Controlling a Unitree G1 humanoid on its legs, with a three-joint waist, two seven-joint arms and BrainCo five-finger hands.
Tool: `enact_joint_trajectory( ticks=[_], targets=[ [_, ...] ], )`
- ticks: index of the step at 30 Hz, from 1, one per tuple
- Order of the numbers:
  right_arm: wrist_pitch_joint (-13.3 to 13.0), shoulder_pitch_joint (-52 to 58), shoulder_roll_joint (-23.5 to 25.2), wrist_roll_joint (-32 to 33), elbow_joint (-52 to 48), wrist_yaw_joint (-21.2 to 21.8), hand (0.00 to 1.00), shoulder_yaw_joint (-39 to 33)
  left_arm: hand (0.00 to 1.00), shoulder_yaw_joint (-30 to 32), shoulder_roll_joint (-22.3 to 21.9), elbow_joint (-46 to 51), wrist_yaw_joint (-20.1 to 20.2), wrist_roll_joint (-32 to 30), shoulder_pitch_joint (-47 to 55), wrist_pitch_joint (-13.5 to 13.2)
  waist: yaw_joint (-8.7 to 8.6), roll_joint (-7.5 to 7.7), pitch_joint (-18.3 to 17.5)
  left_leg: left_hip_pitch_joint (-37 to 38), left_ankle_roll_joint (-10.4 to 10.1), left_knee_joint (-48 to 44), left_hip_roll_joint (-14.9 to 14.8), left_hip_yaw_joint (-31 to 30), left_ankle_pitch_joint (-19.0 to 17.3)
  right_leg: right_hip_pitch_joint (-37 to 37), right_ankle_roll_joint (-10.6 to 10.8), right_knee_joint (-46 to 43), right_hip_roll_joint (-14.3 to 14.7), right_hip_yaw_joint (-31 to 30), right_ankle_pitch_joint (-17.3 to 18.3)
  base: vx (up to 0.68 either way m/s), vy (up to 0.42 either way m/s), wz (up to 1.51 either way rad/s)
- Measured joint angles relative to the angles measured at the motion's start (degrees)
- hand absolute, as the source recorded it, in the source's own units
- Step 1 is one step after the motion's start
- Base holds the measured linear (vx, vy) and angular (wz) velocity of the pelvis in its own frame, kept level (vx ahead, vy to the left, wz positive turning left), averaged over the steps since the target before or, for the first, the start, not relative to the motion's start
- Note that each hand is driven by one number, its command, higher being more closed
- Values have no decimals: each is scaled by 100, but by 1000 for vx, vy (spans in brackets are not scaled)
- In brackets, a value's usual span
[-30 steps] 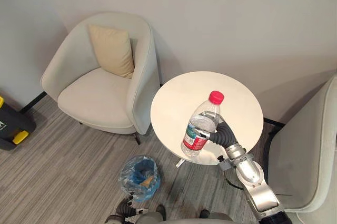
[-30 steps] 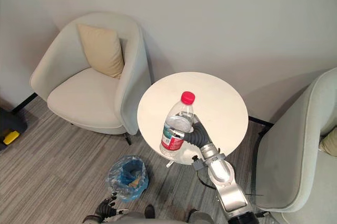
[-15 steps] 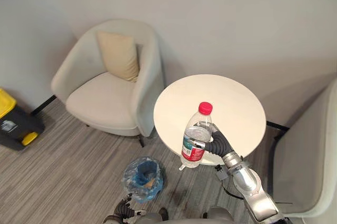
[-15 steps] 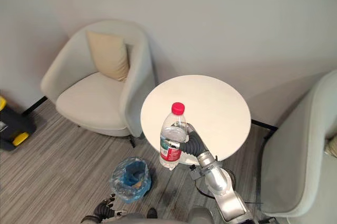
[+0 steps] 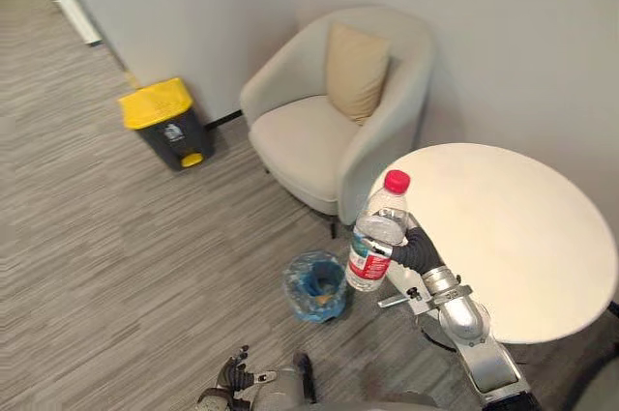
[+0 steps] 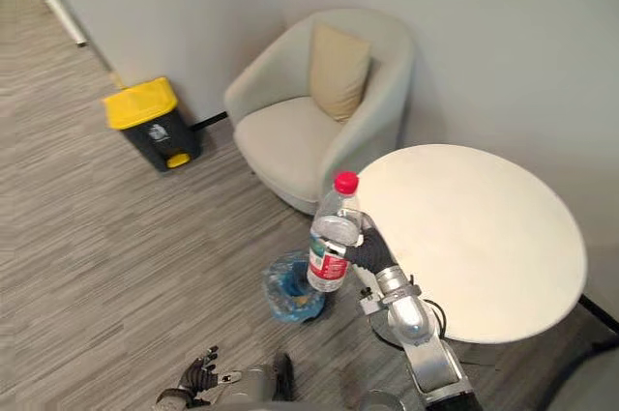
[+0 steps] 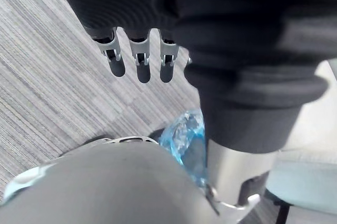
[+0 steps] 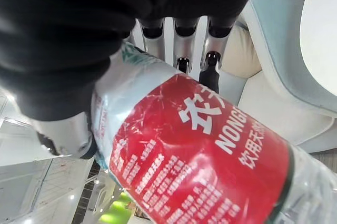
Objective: Gather rubbish on tea table into small bin, then transfer packed bag to large trash can.
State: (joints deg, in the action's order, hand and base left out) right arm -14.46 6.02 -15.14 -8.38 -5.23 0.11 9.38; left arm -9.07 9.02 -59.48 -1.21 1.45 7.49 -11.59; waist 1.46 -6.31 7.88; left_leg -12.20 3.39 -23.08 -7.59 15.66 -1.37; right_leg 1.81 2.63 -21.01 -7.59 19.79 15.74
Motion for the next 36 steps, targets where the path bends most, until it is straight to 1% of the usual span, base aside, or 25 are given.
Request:
enact_joint_trajectory(
  ticks=[1,2,3,4,6,8,9,14,15,16,17,19,20,22,23,25,26,27,29,30,31,32,34,35,36],
  targets=[
    [35,2,42,-5,18,-45,100,-105,0,-10,22,60,5,-14,76,-9,-67,51,-12,174,-137,622,212,-127,198,13,-72,239,110,-155,-1,4,38,126],
    [31,32,106,-10,32,-108,100,-235,0,13,43,39,5,-76,18,16,-114,140,10,350,-77,1229,359,-114,317,111,-67,547,39,-58,-207,-15,51,99],
    [44,25,133,-14,86,-129,100,-284,0,23,44,38,7,-117,18,18,-82,158,36,393,-34,1163,344,6,208,151,9,586,8,10,-294,81,56,74],
    [96,15,162,-20,164,-147,100,-362,0,30,18,43,5,-119,36,17,-41,114,25,451,-63,1132,326,165,215,267,53,589,13,58,-292,72,33,39],
    [147,7,281,-26,247,-154,100,-404,0,61,45,42,2,-214,63,16,0,197,35,679,-46,1353,478,79,286,458,118,729,24,-36,-298,24,47,26],
    [142,1,397,-26,255,-153,100,-384,0,58,58,41,5,-238,87,28,-4,216,47,761,-47,1456,527,57,302,506,116,799,34,-124,-301,-17,39,2],
    [141,3,425,-26,299,-150,100,-384,0,58,56,43,6,-239,97,43,-35,216,46,804,-34,1530,570,33,318,523,121,817,31,-170,-303,-27,36,4],
    [144,7,428,-26,647,-149,100,-389,0,66,68,42,5,-255,140,51,-49,251,52,879,-61,1798,635,45,400,487,133,834,51,-323,-304,-20,17,2],
    [157,13,457,-26,723,-144,100,-380,0,67,75,42,6,-260,141,52,-47,270,58,892,-63,1820,645,63,399,478,169,830,47,-352,-278,6,8,-10],
    [164,15,467,-26,743,-142,100,-365,0,75,77,42,6,-261,143,50,-41,332,92,865,-31,1809,649,113,370,405,185,776,17,-424,-247,11,16,-14],
    [163,8,472,-25,742,-142,100,-352,0,76,80,43,7,-261,137,49,-36,326,88,837,5,1789,658,165,336,331,195,691,-21,-461,-205,16,33,-18],
    [163,1,504,-29,764,-141,100,-240,0,78,138,48,10,-255,120,27,-52,422,121,656,63,1492,725,305,174,8,236,212,-192,-594,48,56,45,-13],
    [170,5,511,-49,861,-136,100,-190,0,74,193,48,15,-254,103,-2,-60,498,169,570,67,1211,750,315,-52,-53,303,-69,-296,-607,184,89,21,-3],
    [240,14,518,-132,949,-111,100,-133,0,63,278,47,7,-253,99,3,-57,623,238,546,95,866,822,243,-322,-14,353,-451,-465,-592,300,108,-8,11],
    [244,21,519,-138,948,-112,100,-140,0,64,284,47,4,-252,98,7,-84,628,240,509,158,778,845,160,-412,-36,307,-650,-479,-626,252,164,13,25],
    [245,4,488,-138,947,-113,100,-156,0,71,291,53,3,-248,82,8,-94,594,252,600,210,815,840,2,-442,-391,61,-1252,-469,-768,122,136,24,30],
    [243,35,504,-138,954,-109,100,-148,0,69,288,56,2,-238,76,13,-133,599,261,616,215,819,785,-155,-449,-549,53,-1292,-283,-916,260,127,-6,50],
    [243,33,494,-137,1002,-108,100,-142,0,72,306,29,4,-238,60,23,-143,601,261,634,208,842,752,-287,-455,-717,63,-1113,-158,-955,293,152,-11,56],
    [244,28,480,-138,1096,-109,100,-136,0,78,305,21,7,-238,66,51,-141,621,253,746,140,870,790,-357,-486,-906,40,-745,-42,-1059,245,121,-32,46],
    [245,27,468,-138,1102,-109,100,-108,0,82,305,24,5,-239,83,53,-141,688,214,797,70,833,841,-393,-517,-926,-6,-512,-46,-1067,77,156,-72,51],
    [244,60,461,-138,1103,-109,100,-63,0,86,314,23,5,-239,135,55,-194,704,183,794,8,738,907,-480,-612,-876,-99,-435,-51,-1088,-309,102,-57,42],
    [244,73,444,-138,1103,-108,100,-43,0,96,318,15,4,-239,156,60,-215,674,154,793,-7,674,906,-535,-666,-826,-98,-422,-50,-1093,-366,175,-97,37],
    [244,104,410,-137,1100,-111,100,-40,0,127,179,20,7,-244,179,68,-211,432,29,620,-146,463,745,-668,-821,-689,-114,-95,124,-938,-415,194,-88,22],
    [245,119,391,-137,1100,-111,100,-40,0,126,166,22,10,-249,205,70,-207,402,35,558,-204,377,685,-703,-859,-639,-129,23,170,-880,-445,183,-72,26],
    [245,167,358,-136,1092,-112,100,-43,0,138,122,35,10,-249,201,69,-205,329,70,514,-351,44,529,-672,-940,-446,-205,273,272,-768,-506,181,-77,28]
  ],
)
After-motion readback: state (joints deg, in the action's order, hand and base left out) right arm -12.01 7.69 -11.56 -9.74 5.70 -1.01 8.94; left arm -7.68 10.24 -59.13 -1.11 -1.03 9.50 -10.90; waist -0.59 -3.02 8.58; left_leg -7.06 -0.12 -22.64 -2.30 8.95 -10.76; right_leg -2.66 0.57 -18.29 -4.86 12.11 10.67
